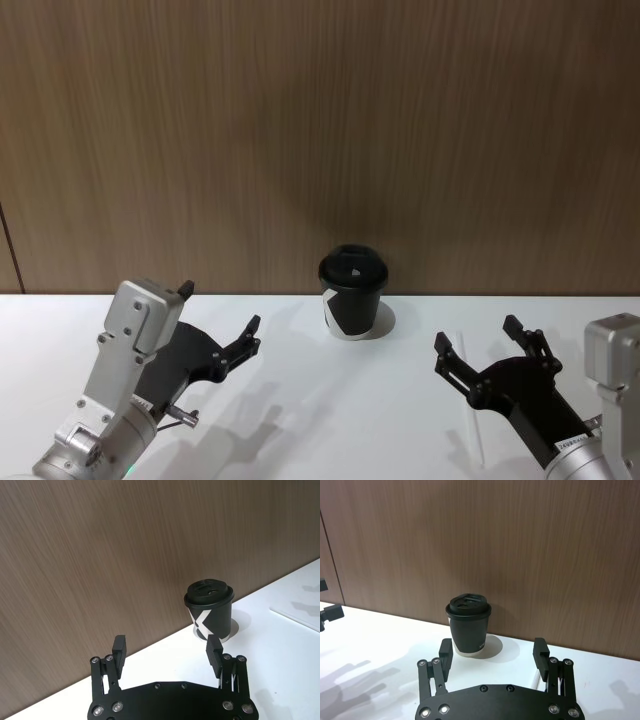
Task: Pick up the straw with one hand, pass it to the other hand, and insert it into the cup.
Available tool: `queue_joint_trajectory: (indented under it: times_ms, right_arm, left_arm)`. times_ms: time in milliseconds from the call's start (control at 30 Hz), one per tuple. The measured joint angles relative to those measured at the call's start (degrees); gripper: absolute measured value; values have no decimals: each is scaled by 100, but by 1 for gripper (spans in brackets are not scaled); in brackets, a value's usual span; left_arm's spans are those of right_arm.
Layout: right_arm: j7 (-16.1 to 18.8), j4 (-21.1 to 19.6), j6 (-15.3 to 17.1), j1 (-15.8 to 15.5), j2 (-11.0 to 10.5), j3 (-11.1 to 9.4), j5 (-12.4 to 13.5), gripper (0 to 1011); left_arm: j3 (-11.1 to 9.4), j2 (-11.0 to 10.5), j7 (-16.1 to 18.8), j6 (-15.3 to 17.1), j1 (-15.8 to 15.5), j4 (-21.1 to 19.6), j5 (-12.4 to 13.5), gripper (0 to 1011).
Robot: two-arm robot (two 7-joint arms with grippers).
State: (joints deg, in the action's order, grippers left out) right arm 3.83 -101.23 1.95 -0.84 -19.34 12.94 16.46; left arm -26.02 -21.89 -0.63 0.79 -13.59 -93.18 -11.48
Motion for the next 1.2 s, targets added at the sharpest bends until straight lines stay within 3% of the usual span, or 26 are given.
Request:
queue_joint_trajectory:
  times_ms: [500,1200]
  right_arm:
    - [-16,-33,62,-64,-8,-11,-49,1003]
    - [-59,-151,797,-179,-140,-103,-187,1004]
  left_arm:
    - [0,0,0,0,0,0,0,1003]
    - [0,0,0,0,0,0,0,1003]
